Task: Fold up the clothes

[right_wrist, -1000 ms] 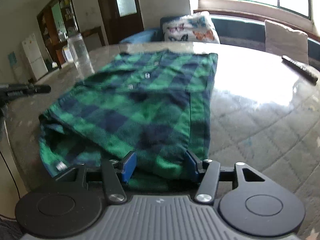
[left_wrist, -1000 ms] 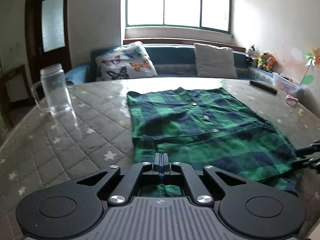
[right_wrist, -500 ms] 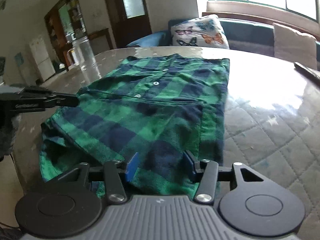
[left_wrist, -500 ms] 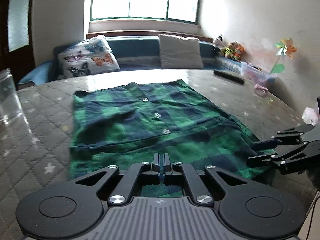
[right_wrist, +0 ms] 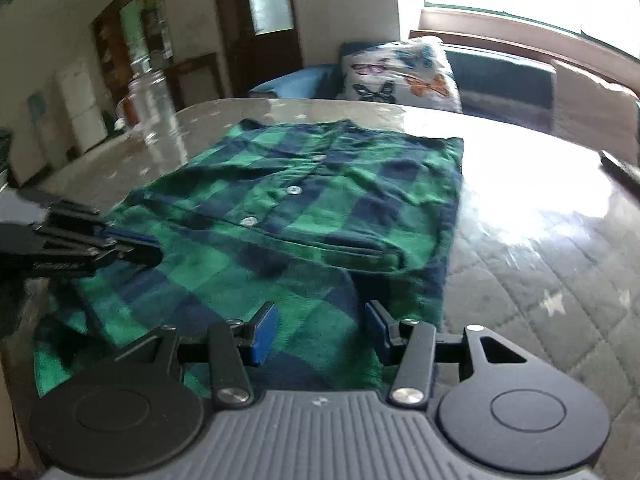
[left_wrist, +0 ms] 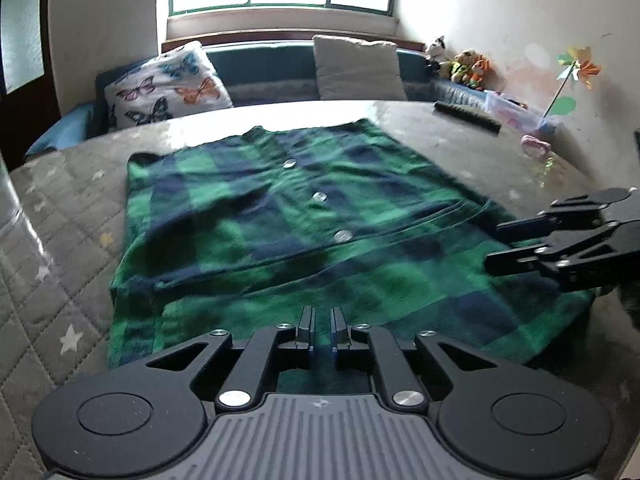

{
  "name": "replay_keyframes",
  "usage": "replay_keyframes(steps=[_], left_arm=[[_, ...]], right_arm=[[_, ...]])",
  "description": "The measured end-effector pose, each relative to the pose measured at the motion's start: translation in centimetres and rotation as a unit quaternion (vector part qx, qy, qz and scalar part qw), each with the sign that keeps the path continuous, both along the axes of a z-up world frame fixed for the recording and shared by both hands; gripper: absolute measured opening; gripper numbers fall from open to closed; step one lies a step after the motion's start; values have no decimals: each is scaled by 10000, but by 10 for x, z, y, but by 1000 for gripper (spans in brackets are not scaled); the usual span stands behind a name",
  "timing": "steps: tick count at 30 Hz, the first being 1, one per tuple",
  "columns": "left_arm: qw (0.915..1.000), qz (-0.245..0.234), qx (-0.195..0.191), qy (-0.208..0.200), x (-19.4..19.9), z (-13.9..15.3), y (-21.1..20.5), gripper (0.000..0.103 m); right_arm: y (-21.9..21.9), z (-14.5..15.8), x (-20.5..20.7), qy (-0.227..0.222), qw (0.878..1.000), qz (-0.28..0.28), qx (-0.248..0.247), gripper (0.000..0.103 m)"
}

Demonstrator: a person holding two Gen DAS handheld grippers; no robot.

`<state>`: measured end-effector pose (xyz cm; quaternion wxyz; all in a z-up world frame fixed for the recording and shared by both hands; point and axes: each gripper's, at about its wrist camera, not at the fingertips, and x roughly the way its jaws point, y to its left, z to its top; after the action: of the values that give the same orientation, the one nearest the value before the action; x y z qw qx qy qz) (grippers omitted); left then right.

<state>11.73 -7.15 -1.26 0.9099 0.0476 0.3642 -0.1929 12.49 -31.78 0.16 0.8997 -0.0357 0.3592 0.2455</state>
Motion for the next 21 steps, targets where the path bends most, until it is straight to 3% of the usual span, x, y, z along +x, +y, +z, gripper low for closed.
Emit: replay_keyframes(steps=[10, 15, 21], left_arm=[[9993, 323, 133, -109, 9, 0, 30, 10], [9989, 138, 342, -291, -9, 0, 35, 32], [9973, 8, 560, -471, -30, 1, 38, 39]], right_arm=[[12, -3, 3, -171, 9995, 150, -233, 50], [15, -3, -17, -121, 9983, 491, -275, 53], [14, -3, -47, -220, 9973, 605, -355, 55]])
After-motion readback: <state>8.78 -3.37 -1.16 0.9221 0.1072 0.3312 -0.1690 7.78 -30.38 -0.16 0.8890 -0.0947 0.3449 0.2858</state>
